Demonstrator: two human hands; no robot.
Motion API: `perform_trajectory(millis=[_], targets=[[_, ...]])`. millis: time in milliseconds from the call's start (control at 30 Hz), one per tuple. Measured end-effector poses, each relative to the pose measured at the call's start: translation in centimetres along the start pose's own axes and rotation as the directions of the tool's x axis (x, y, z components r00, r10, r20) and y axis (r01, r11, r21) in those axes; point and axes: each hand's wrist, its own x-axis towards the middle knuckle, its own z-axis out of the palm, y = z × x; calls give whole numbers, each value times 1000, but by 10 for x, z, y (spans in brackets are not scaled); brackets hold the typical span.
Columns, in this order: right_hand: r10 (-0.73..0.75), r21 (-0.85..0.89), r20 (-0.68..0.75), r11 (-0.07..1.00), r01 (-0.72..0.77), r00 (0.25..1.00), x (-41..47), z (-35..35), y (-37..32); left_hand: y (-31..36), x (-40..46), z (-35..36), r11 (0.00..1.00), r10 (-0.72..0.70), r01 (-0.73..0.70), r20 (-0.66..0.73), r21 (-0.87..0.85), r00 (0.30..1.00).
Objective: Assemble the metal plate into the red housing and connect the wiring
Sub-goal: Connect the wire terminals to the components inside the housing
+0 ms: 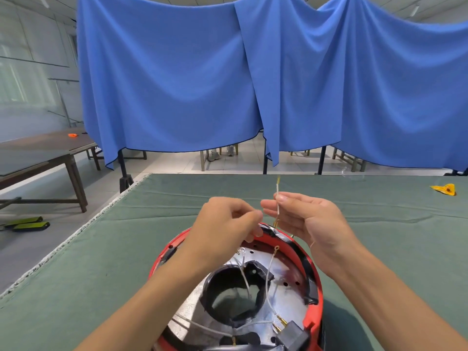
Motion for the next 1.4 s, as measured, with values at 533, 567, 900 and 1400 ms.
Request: perform_trajectory(millis=[533, 567, 900, 1400], targets=[[-79, -191, -51, 979, 68, 996, -6, 11, 10, -6, 0, 3, 944, -140, 176, 143, -278, 980], [-168, -377, -98, 918, 120, 981, -3, 7, 11, -6, 0, 2, 936, -156, 185, 118, -299, 981], [271, -979, -81, 158, -128, 959, -15, -21, 0, -4, 2, -4, 881, -198, 171, -15, -441, 980], [-5, -892, 322, 332, 306, 947, 51, 28, 22, 5, 0, -32, 947, -97, 118, 86, -299, 992]])
